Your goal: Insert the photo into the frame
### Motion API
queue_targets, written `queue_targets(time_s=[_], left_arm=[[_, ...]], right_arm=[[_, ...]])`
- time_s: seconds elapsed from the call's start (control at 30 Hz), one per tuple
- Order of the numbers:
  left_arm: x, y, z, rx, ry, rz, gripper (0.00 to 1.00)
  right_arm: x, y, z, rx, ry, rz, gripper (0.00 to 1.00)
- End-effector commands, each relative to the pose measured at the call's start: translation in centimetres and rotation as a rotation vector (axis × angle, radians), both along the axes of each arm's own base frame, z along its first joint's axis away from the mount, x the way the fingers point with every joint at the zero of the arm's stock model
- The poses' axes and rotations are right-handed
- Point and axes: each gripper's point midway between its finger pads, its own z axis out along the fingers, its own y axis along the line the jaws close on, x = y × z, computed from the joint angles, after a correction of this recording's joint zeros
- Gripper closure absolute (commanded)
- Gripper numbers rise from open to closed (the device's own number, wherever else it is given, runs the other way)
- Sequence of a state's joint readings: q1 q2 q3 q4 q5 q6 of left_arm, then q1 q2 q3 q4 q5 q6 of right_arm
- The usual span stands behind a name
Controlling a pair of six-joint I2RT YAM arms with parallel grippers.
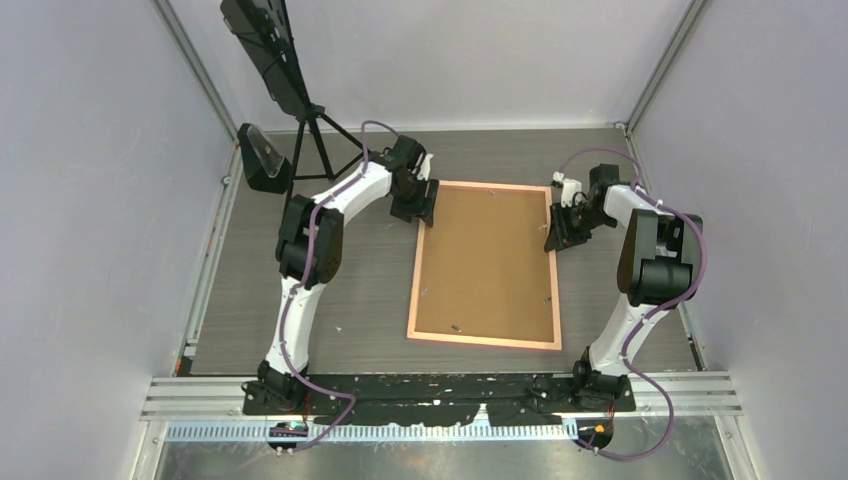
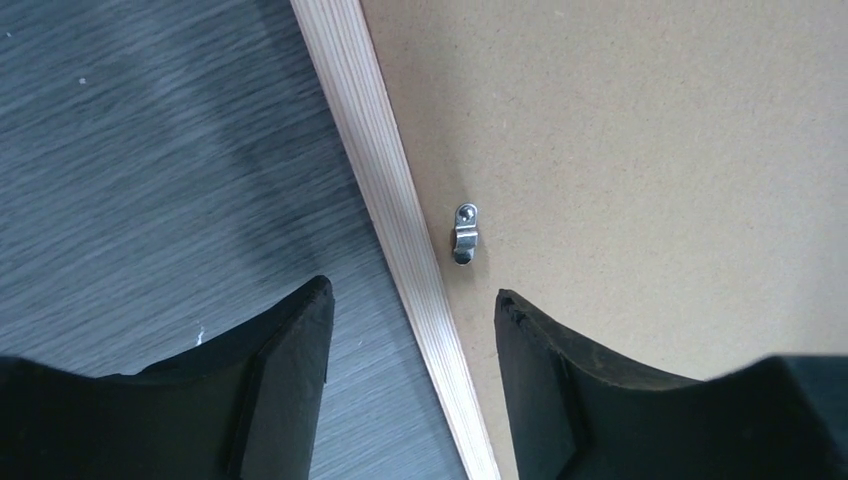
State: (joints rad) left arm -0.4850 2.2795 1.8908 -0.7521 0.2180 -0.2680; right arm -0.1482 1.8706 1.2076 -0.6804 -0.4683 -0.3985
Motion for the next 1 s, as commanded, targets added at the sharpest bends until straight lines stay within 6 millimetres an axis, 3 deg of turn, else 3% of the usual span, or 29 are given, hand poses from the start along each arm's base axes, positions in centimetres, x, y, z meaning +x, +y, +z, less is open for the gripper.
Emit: queue_targets(time_s=[0.0,0.43,0.8,0.97], left_arm=[[0.9,-0.8,0.8,-0.013,-0.031,0.005,0.42],[0.2,-0.8,0.7,-0.001,-0.02,0.001,0.43],[-3.6,0.1,-0.5,-0.013,0.048,-0.005,0.4],[-4.3,0.3,-0.8,-0.014,0.062,-0.011,0.4]], right_arm=[[-0.6,0.0,0.9,-0.012,-0.033,0.107,0.94],[-1.3,1.1,1.2,0.01,-0.026,0.184,0.95],[-0.5,1.2,1.2,0.02,-0.03,0.141,0.95],[-0.5,1.2,1.1,0.02,-0.026,0.136,0.95]])
